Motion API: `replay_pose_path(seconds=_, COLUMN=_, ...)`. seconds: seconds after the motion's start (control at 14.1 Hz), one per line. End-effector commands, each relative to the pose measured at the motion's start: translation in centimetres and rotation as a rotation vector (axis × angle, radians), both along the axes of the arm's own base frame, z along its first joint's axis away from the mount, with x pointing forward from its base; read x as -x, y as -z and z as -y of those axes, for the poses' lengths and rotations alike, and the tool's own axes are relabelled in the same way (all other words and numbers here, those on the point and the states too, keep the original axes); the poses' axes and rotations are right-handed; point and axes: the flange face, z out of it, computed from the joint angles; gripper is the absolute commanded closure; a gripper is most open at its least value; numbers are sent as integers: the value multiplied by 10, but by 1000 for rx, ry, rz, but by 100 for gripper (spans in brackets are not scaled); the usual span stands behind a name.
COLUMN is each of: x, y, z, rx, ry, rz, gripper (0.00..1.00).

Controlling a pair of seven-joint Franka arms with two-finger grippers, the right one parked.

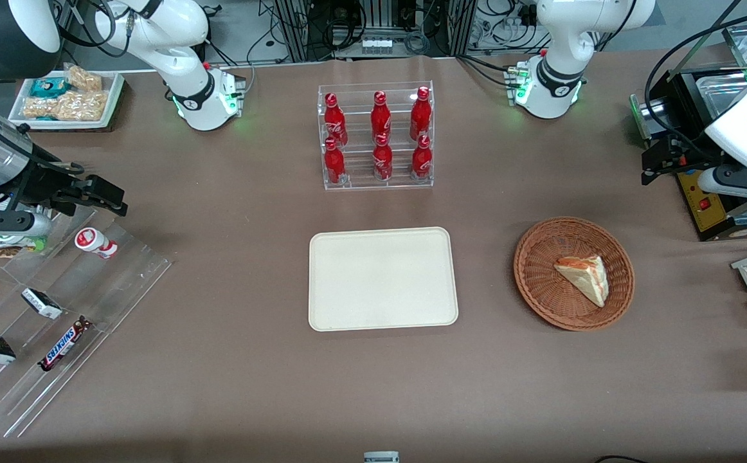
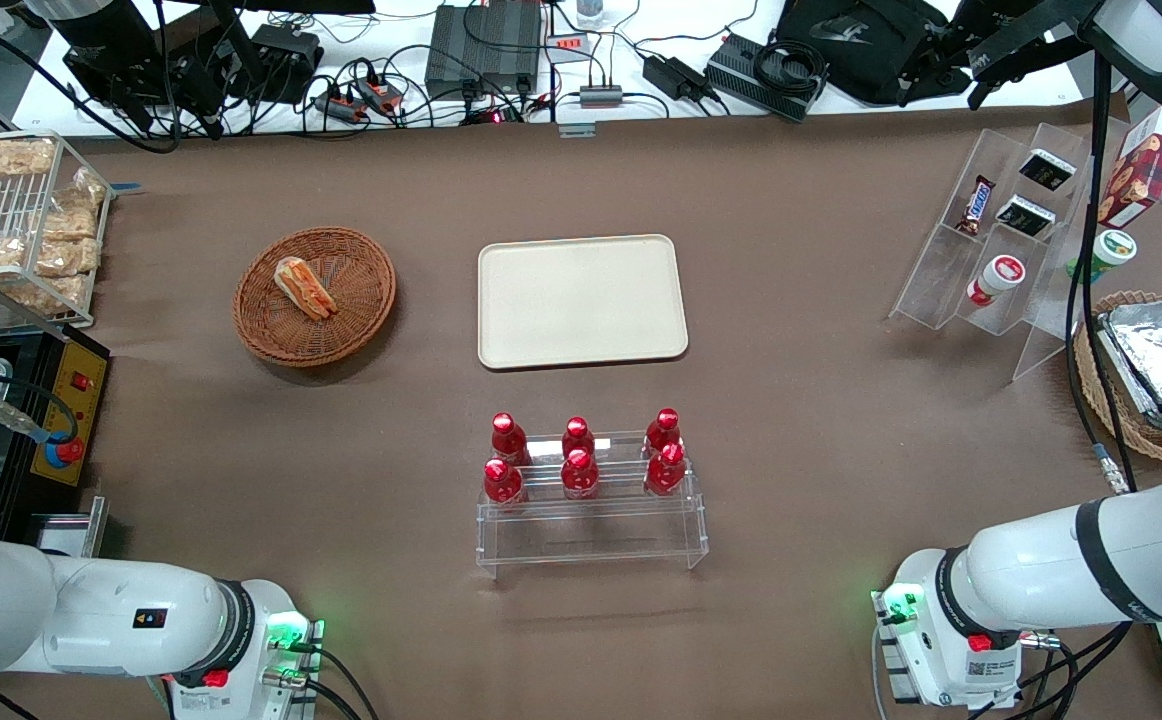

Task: Place sandwich from basket to tray
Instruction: 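Move the left gripper over the wicker basket toward the sandwich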

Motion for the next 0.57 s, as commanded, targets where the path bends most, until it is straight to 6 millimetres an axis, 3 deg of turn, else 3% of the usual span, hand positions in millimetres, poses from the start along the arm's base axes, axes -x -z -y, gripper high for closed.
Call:
replay_pose_path(seconds=0.0, x=-1, y=-1, z=0, rx=3, ry=8, rz=-16, gripper=0)
replay_pose_path(seconds=0.49, x=1, y=4, z=2, rx=1, ry=-72, rz=-42, gripper=0)
